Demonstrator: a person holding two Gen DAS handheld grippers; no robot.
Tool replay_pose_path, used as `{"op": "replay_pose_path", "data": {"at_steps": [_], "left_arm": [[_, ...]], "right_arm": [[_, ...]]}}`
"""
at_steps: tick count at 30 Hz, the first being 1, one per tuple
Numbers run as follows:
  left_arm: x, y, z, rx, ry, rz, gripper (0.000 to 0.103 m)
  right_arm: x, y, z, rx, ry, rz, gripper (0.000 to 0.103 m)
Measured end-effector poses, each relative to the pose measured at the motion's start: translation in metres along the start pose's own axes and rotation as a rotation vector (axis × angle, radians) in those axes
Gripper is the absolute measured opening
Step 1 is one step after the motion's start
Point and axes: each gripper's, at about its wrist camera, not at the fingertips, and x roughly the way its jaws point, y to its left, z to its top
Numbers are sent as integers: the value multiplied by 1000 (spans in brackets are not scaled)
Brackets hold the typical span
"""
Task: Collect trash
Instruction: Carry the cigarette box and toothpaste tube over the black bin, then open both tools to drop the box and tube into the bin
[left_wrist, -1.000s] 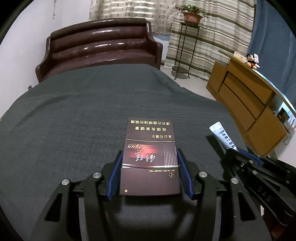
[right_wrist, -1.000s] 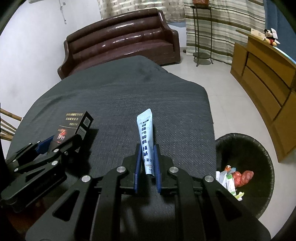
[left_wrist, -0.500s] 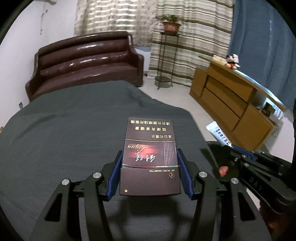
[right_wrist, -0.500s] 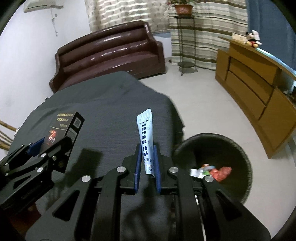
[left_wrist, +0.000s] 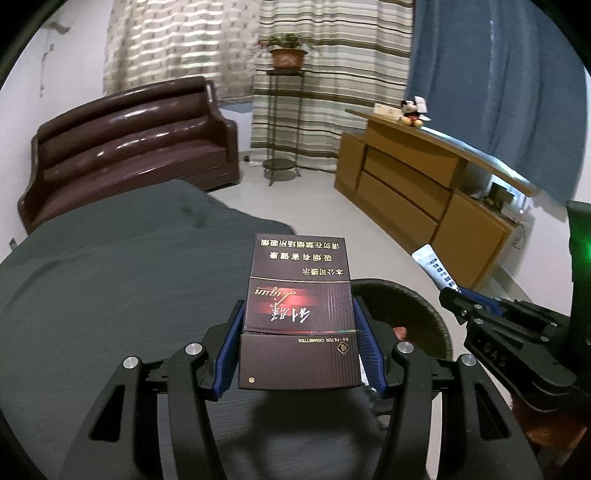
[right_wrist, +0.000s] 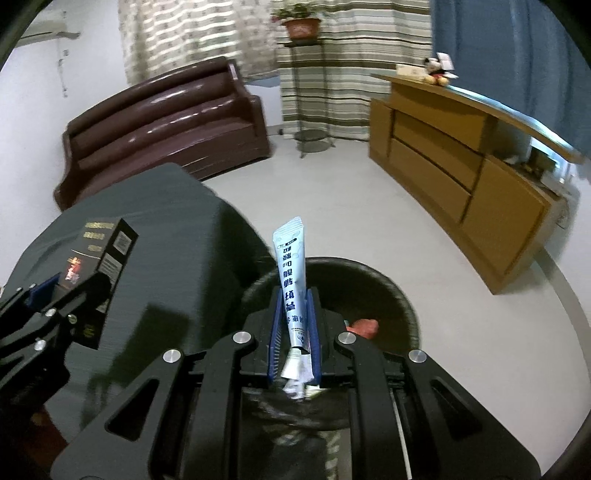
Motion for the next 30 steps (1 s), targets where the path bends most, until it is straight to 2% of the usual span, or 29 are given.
{"op": "replay_pose_path", "data": {"at_steps": [6, 22, 24, 25, 26, 30], "left_arm": [[16, -23, -4, 42, 17, -25, 55], [49, -54, -6, 105, 53, -26, 55], [52, -57, -6, 112, 56, -27, 55], [55, -59, -6, 116, 62, -24, 55], [56, -58, -8, 115, 65, -24, 55], [59, -56, -9, 99, 78, -26, 61]], "right_arm": [[4, -23, -6, 21, -1, -50, 13], [18, -44, -6, 60, 4, -65, 14], [21, -48, -5, 76, -2, -67, 17], [23, -50, -6, 84, 1, -68, 26], [25, -52, -6, 93, 4, -70, 30], [28, -55, -7, 101, 10, -75, 31]]}}
